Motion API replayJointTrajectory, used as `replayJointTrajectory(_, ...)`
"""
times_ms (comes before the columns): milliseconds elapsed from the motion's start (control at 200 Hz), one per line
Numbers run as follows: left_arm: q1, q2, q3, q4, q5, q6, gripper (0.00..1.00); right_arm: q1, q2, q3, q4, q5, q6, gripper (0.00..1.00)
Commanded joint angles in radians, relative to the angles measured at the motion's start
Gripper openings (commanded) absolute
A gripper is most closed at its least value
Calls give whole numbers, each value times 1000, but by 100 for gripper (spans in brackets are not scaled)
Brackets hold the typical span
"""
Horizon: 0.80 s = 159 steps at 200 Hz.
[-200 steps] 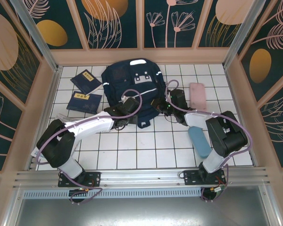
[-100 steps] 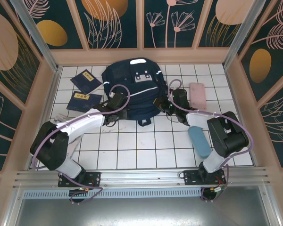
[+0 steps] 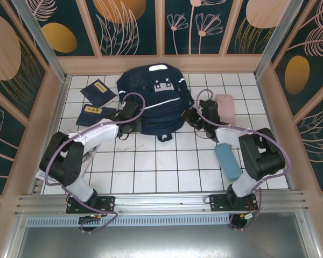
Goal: Pack the student bag
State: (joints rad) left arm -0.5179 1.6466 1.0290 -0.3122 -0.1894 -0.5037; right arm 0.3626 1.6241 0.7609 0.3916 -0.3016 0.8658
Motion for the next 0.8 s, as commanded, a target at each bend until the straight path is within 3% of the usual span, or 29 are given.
replayJointTrajectory(0, 49, 24, 46, 26, -22, 32, 0, -31, -47, 16, -29, 83, -47, 14)
replayJointTrajectory(70, 50, 28, 58, 42, 19, 54, 0, -31, -54, 26, -45, 57, -62, 22)
replayJointTrajectory(170, 50, 9, 50, 86, 107, 93, 0, -24, -65, 66, -132, 19, -114, 41)
replayJointTrajectory(270, 47, -18, 23, 115, 183, 114, 0, -7, -75, 114, -219, -7, -126, 48)
replayJointTrajectory(485, -14, -69, -32, 155, 238, 83, 0, 40, 9, 225, -295, -69, 50, 47)
replayJointTrajectory(616, -92, -82, -43, 188, 234, 38, 0, 80, 96, 337, -411, -24, 147, 46)
replayJointTrajectory(791, -143, -90, -51, 221, 235, -6, 0, 95, 134, 354, -427, 14, 251, 47)
